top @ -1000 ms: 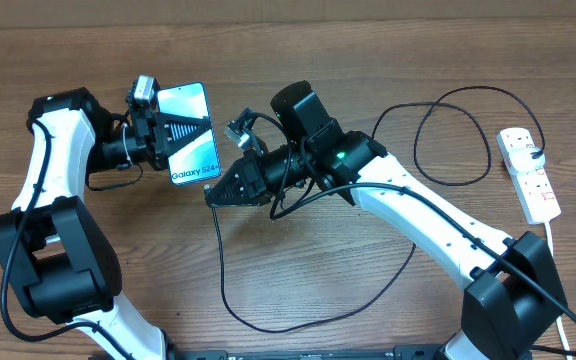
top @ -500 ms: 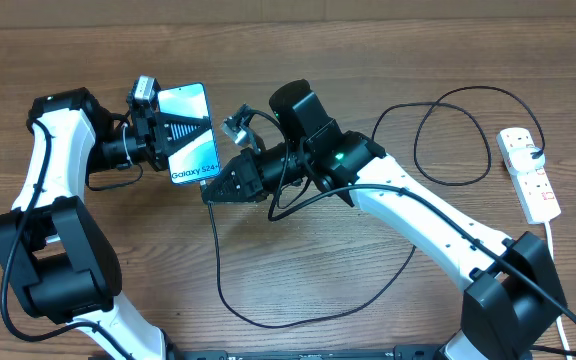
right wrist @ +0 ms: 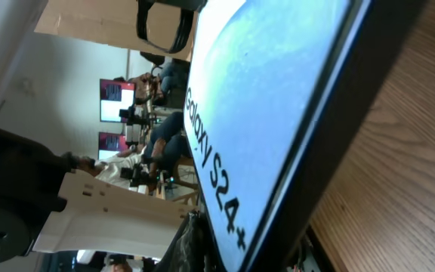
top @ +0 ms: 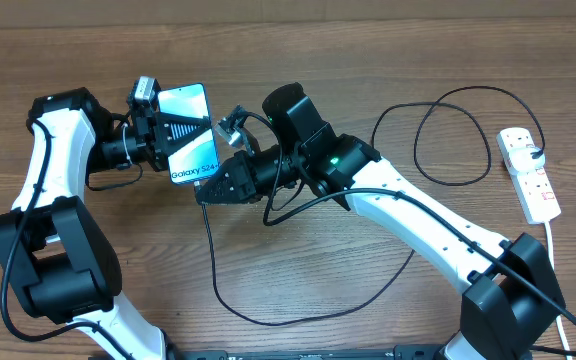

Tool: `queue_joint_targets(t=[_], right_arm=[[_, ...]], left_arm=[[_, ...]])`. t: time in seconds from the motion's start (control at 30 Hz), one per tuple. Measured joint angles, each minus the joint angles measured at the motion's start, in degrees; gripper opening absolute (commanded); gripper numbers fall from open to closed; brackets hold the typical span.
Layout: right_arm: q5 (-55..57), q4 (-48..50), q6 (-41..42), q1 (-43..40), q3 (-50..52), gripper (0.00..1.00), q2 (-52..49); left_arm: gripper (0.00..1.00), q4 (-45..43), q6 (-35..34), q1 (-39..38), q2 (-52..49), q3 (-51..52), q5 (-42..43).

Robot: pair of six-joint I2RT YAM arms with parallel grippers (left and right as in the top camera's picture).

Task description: Plug charger to phone and switch on socket

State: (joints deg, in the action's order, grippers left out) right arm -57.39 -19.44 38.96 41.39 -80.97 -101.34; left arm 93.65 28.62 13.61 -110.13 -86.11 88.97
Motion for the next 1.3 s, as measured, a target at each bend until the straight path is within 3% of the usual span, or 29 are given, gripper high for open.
queue_joint_targets(t=[1.3], right_arm=[[-2.0, 0.8, 3.5, -1.3, 0.0, 0.04, 0.0]], left_arm=[[0.04, -0.2, 0.0, 0.0, 0.0, 0.0, 0.6]])
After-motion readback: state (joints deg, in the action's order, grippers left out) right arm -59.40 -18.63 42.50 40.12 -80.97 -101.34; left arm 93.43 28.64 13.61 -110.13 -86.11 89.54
